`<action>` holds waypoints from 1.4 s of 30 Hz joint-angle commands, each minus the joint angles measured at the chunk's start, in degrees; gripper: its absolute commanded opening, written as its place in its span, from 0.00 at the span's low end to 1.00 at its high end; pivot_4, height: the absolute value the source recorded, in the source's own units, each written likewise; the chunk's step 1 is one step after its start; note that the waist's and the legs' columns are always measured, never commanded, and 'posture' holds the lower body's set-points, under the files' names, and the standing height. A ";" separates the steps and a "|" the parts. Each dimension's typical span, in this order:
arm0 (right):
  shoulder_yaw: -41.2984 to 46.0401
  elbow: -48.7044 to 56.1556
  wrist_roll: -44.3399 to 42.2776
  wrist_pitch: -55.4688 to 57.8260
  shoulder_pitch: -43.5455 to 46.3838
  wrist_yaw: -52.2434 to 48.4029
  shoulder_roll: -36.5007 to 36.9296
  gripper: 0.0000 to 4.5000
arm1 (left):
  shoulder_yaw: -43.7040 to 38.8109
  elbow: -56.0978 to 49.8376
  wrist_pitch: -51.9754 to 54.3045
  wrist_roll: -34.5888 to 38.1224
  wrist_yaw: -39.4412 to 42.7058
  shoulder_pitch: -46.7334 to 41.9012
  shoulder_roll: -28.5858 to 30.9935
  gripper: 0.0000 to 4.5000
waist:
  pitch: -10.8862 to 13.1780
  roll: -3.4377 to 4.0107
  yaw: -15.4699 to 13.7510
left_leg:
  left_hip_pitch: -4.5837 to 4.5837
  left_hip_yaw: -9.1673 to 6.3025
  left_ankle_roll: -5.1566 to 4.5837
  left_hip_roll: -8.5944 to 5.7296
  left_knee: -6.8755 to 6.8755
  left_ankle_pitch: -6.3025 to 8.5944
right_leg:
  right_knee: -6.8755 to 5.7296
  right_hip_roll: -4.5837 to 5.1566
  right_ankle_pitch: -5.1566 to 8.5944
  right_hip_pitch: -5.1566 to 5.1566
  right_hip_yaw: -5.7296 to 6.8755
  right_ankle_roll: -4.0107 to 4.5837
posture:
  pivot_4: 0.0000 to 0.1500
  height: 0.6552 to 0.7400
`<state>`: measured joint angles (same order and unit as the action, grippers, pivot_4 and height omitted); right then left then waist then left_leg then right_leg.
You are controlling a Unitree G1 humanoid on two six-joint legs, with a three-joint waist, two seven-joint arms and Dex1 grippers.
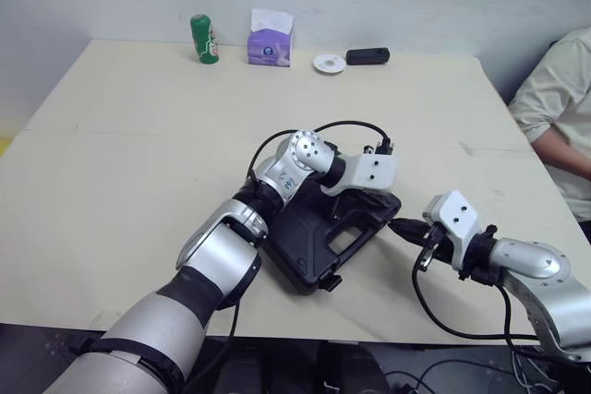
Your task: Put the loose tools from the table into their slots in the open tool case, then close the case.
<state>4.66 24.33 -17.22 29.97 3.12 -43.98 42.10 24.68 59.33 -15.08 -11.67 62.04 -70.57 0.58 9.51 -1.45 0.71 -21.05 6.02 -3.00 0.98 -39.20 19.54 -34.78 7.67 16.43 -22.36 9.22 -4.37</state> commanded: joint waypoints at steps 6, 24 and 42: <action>-0.74 2.52 -0.87 -1.49 2.37 -0.18 -1.37 0.00 | 5.70 4.25 2.56 -6.24 1.41 4.76 -0.53 0.01 | -0.01 -0.01 0.21 | 0.01 0.00 0.02 0.02 0.00 0.00 | 0.00 0.00 -0.01 0.00 0.00 0.02 | 1.00 0.90; 4.53 3.20 -0.88 0.14 -3.12 -3.33 4.45 0.00 | -0.70 -4.85 4.94 1.61 12.05 5.32 7.92 0.01 | 0.10 0.17 0.44 | -0.08 -0.03 0.36 0.05 0.16 -0.14 | 0.01 -0.02 0.05 -0.15 0.07 0.16 | 1.00 0.90; 13.46 20.96 -14.97 7.92 -20.13 -9.65 8.14 0.00 | 0.61 -58.16 32.86 26.65 30.46 21.01 30.39 0.01 | 0.87 1.07 -2.12 | -0.32 -0.05 0.43 -0.01 0.13 -0.31 | 0.03 -0.13 0.03 -0.25 0.05 0.13 | 1.00 0.90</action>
<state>18.09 41.53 -29.60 36.84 -16.75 -53.27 49.83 23.34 5.41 17.54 13.08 86.08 -50.38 30.24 10.38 -0.37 -1.41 -21.37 5.96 -2.57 0.97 -39.07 19.23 -34.71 7.54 16.46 -22.61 9.27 -4.24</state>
